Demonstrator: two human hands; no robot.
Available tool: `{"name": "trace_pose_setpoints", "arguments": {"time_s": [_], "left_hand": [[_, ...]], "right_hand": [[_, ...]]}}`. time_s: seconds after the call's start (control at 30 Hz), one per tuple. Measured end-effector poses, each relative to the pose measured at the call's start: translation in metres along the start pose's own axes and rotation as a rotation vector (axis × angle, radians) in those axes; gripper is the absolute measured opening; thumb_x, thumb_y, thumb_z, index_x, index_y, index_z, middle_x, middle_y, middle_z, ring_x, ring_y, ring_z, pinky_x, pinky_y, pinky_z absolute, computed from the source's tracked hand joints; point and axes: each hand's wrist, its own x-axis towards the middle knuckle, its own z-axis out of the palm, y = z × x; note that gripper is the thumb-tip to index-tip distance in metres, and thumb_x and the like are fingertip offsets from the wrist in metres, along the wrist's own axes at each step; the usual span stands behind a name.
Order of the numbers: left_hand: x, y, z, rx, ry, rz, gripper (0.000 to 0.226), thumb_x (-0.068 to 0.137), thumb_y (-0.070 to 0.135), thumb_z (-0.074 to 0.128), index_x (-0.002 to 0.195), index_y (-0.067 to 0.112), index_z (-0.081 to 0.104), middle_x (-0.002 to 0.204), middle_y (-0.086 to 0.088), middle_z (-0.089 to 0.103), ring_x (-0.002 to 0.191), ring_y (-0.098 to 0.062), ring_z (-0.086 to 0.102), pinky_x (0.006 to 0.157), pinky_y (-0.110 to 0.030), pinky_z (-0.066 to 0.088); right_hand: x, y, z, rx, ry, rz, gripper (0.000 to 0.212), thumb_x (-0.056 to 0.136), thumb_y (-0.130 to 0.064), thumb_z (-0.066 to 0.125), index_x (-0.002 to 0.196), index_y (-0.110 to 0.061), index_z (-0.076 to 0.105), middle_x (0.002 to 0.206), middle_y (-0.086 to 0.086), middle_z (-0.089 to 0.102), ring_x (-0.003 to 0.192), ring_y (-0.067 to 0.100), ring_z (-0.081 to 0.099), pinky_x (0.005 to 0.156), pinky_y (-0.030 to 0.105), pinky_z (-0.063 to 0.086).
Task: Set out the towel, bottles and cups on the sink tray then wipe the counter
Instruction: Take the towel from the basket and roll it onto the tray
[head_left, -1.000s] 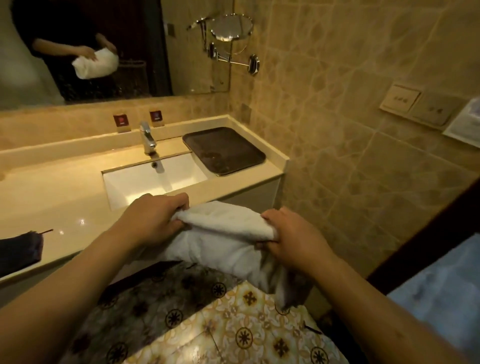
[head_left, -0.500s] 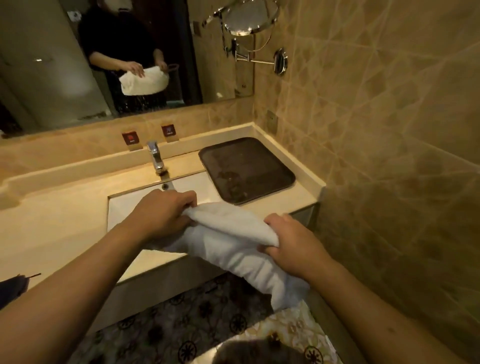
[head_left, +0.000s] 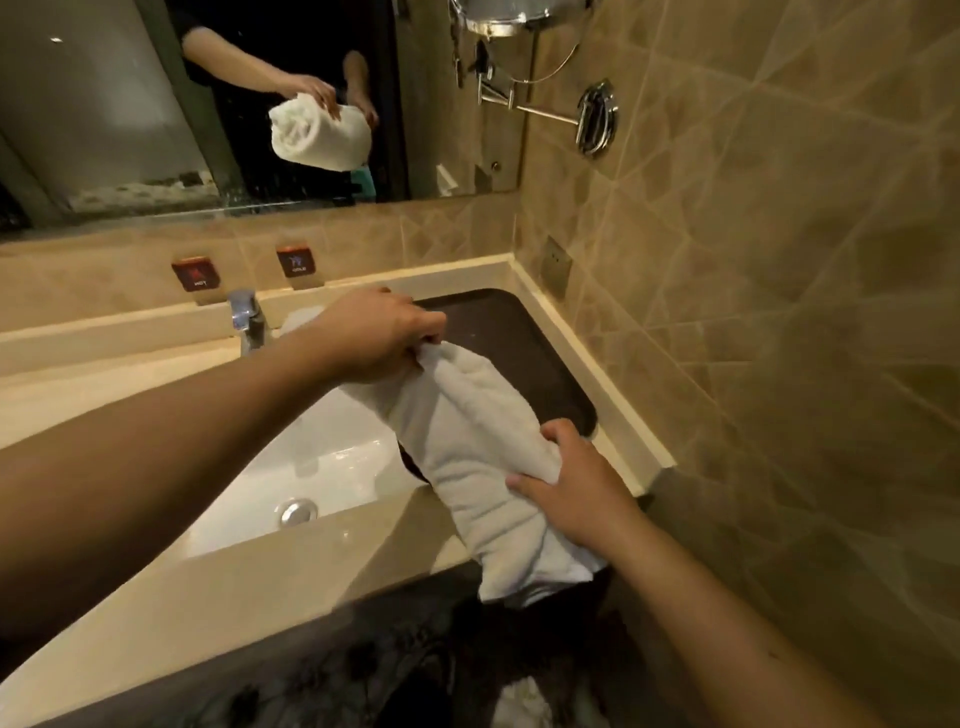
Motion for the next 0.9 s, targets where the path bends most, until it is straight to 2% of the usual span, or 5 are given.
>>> {"name": "trace_pose_setpoints", "arguments": {"time_s": [0.27, 0.43, 0.57, 0.77, 0.9], "left_hand": [[0.153, -0.066, 0.068, -0.008, 0.005, 0.216, 0.028, 0.087, 0.024, 0.063, 0.114, 0.027, 0.056, 0.114, 0.000, 0.069, 0.107, -0.025, 0.060, 0.097, -0.044, 0.045], [0.235, -0.089, 0.123, -0.051, 0.001, 0.293, 0.038, 0.083, 0.012, 0.061, 0.117, 0.026, 0.055, 0.116, 0.001, 0.069, 0.109, -0.025, 0.059, 0.096, -0.044, 0.044], [0.280, -0.089, 0.163, -0.099, 0.021, 0.331, 0.041, 0.080, 0.010, 0.061, 0.118, 0.024, 0.056, 0.113, 0.001, 0.070, 0.105, -0.026, 0.060, 0.095, -0.041, 0.042], [0.315, -0.076, 0.217, -0.214, 0.016, 0.274, 0.038, 0.083, 0.010, 0.060, 0.119, 0.023, 0.057, 0.119, 0.002, 0.068, 0.113, -0.024, 0.058, 0.102, -0.042, 0.039], [0.312, -0.074, 0.238, -0.411, 0.142, -0.003, 0.036, 0.089, 0.034, 0.067, 0.121, 0.020, 0.057, 0.127, -0.004, 0.058, 0.122, -0.029, 0.051, 0.106, -0.045, 0.035]], "right_hand": [[0.114, 0.006, -0.014, 0.125, 0.064, 0.220, 0.072, 0.084, -0.047, 0.076, 0.144, -0.032, 0.040, 0.122, -0.010, 0.051, 0.107, 0.011, 0.051, 0.082, 0.027, 0.045], [0.180, 0.020, -0.020, 0.165, 0.079, 0.324, 0.065, 0.084, -0.042, 0.077, 0.140, -0.027, 0.047, 0.126, -0.004, 0.060, 0.113, 0.019, 0.059, 0.100, 0.046, 0.051], [0.213, 0.037, -0.025, 0.175, 0.100, 0.388, 0.064, 0.087, -0.036, 0.077, 0.142, -0.024, 0.047, 0.130, -0.002, 0.061, 0.112, 0.018, 0.060, 0.091, 0.035, 0.052], [0.245, 0.056, -0.020, -0.227, 0.081, 0.423, 0.067, 0.094, -0.045, 0.064, 0.151, -0.020, 0.039, 0.142, 0.010, 0.052, 0.123, 0.031, 0.055, 0.098, 0.036, 0.041], [0.250, 0.050, -0.015, -0.521, 0.120, 0.387, 0.062, 0.091, -0.042, 0.069, 0.142, -0.014, 0.046, 0.129, 0.013, 0.057, 0.113, 0.031, 0.058, 0.092, 0.039, 0.046]]}}
